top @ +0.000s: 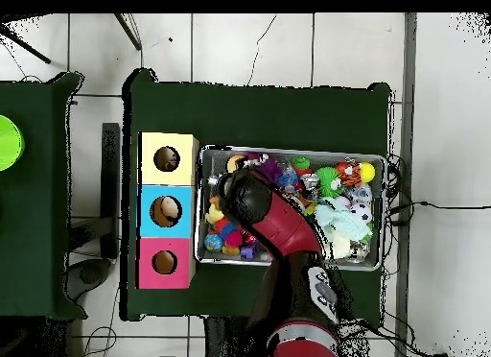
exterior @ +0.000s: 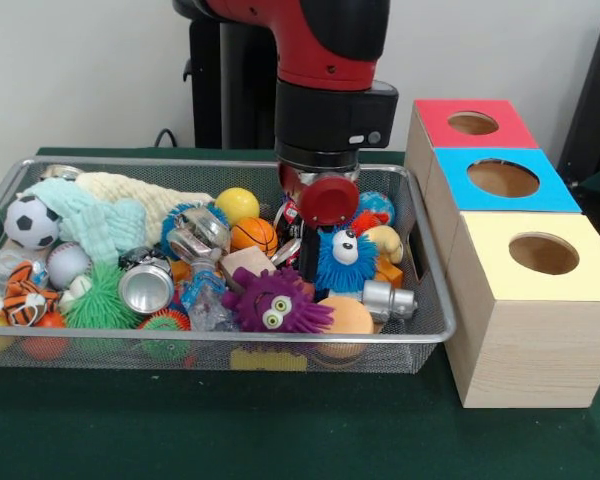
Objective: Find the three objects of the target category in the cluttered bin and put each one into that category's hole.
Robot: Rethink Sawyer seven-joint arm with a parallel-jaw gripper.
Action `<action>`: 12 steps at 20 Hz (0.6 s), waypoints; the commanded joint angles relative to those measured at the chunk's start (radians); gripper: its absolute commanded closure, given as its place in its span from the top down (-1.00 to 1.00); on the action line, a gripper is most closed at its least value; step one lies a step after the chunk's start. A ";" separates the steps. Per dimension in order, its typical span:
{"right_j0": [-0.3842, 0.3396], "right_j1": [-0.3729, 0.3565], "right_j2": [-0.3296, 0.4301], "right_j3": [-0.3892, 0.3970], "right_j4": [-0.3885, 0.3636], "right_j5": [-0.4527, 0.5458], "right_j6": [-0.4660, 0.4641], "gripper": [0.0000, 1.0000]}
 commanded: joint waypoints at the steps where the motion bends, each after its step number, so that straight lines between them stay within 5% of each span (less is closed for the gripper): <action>1: -0.065 -0.012 0.091 -0.021 -0.006 0.073 0.104 -1.00; 6: -0.074 -0.188 0.053 0.207 -0.032 0.095 0.114 -1.00; 12: 0.008 -0.283 -0.048 0.246 -0.045 0.289 0.149 -1.00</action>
